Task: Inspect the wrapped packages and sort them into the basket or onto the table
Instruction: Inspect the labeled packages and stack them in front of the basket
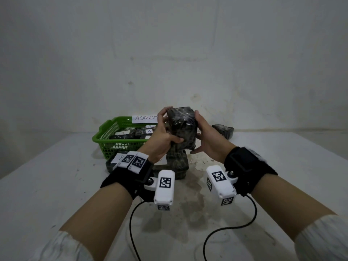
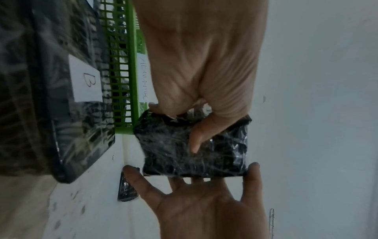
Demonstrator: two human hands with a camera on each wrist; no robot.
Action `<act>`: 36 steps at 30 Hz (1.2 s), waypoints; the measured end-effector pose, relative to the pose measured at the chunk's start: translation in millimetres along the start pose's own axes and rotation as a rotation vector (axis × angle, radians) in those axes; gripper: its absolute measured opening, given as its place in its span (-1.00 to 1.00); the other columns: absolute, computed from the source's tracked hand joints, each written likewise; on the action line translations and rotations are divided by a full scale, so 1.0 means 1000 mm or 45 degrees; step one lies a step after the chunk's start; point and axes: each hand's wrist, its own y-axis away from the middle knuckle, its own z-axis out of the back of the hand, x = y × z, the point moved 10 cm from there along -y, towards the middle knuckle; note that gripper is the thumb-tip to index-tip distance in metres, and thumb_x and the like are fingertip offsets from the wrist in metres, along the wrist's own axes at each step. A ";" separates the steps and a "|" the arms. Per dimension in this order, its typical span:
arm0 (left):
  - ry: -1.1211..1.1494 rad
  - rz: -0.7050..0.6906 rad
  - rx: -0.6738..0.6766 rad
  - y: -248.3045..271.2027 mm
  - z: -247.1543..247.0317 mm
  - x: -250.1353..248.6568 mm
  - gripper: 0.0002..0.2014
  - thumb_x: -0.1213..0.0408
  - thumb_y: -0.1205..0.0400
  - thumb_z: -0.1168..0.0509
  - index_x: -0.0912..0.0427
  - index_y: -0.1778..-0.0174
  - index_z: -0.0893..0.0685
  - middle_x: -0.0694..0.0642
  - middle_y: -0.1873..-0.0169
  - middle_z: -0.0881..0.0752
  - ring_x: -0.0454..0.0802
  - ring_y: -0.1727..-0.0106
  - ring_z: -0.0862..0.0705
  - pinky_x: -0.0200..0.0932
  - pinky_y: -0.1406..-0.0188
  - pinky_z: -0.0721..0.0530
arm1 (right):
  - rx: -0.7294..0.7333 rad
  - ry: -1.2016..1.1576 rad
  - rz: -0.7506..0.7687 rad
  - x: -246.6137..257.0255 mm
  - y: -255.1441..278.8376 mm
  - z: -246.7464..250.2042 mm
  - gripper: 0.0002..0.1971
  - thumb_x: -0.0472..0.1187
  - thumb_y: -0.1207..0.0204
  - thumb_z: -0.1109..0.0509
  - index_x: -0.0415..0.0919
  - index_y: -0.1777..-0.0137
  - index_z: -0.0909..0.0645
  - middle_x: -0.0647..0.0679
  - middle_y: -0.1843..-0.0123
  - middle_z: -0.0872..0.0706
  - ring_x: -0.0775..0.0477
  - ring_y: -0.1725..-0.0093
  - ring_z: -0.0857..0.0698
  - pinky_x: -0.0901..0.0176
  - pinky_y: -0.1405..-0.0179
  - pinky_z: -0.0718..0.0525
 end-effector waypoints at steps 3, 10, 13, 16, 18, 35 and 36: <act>0.017 -0.010 0.148 0.006 -0.014 -0.001 -0.11 0.92 -0.36 -0.18 -0.17 -0.34 -0.32 0.08 -0.25 -0.54 0.09 -0.23 -0.62 0.08 -0.04 -0.73 | -0.095 -0.110 -0.004 -0.001 -0.002 0.002 -0.65 0.16 -0.69 -0.01 0.12 -0.12 -0.61 0.14 -0.14 -0.71 -0.04 -0.24 -0.63 -0.37 -0.17 -0.63; 0.111 0.154 0.087 0.006 -0.020 0.005 -0.91 0.13 -0.73 -0.11 0.05 -0.05 -0.45 0.08 -0.04 -0.63 -0.02 -0.08 -0.64 -0.03 -0.03 -0.68 | -0.260 -0.077 0.105 0.000 -0.005 0.010 -0.74 0.09 -0.64 -0.19 -0.04 -0.15 -0.55 -0.04 -0.17 -0.71 -0.08 -0.14 -0.69 -0.08 0.09 -0.68; 0.067 0.143 -0.001 0.002 -0.016 0.008 -0.96 0.22 -0.73 -0.11 0.06 0.02 -0.44 0.07 0.03 -0.61 -0.02 -0.02 -0.62 0.02 -0.08 -0.62 | -0.312 -0.030 0.191 0.006 -0.004 0.007 -0.86 -0.01 -0.66 -0.25 -0.04 -0.10 -0.49 0.02 -0.06 -0.70 -0.06 -0.02 -0.70 -0.11 0.12 -0.62; -0.027 0.118 -0.081 0.000 -0.010 0.008 -0.89 0.34 -0.73 -0.09 0.05 0.08 -0.43 0.08 0.09 -0.60 -0.03 0.08 -0.63 -0.05 0.09 -0.62 | -0.313 -0.041 0.203 0.006 -0.004 0.005 -0.83 -0.07 -0.69 -0.23 -0.11 -0.18 -0.48 -0.01 -0.07 -0.69 -0.04 0.02 -0.72 -0.17 0.08 -0.67; -0.060 0.094 -0.131 -0.002 -0.005 0.007 -0.88 0.36 -0.73 -0.09 0.05 0.09 -0.42 0.09 0.10 -0.60 -0.02 0.09 -0.63 -0.06 0.12 -0.61 | -0.265 -0.041 0.157 0.003 -0.004 0.001 -0.76 -0.10 -0.70 -0.22 -0.15 -0.30 -0.45 -0.05 -0.13 -0.69 -0.04 -0.02 -0.73 -0.14 0.04 -0.70; -0.337 0.285 -0.047 0.006 0.002 0.014 -0.50 -0.16 -0.65 -0.08 -0.02 -0.45 -0.30 0.12 -0.39 -0.50 0.12 -0.36 -0.54 0.35 -0.09 -0.68 | -0.309 0.256 0.014 0.007 -0.002 0.021 -0.49 0.13 -0.61 -0.30 -0.08 -0.41 -0.25 -0.01 -0.13 -0.62 0.05 0.00 -0.68 -0.11 0.09 -0.76; -0.417 0.314 -0.014 0.007 0.001 0.014 -0.49 -0.17 -0.63 -0.10 -0.09 -0.48 -0.28 0.11 -0.40 -0.50 0.14 -0.36 -0.54 0.29 -0.01 -0.73 | -0.372 0.292 0.009 0.008 -0.003 0.030 -0.48 0.21 -0.60 -0.25 -0.11 -0.36 -0.25 -0.02 -0.07 -0.62 0.04 0.07 -0.68 -0.11 0.14 -0.74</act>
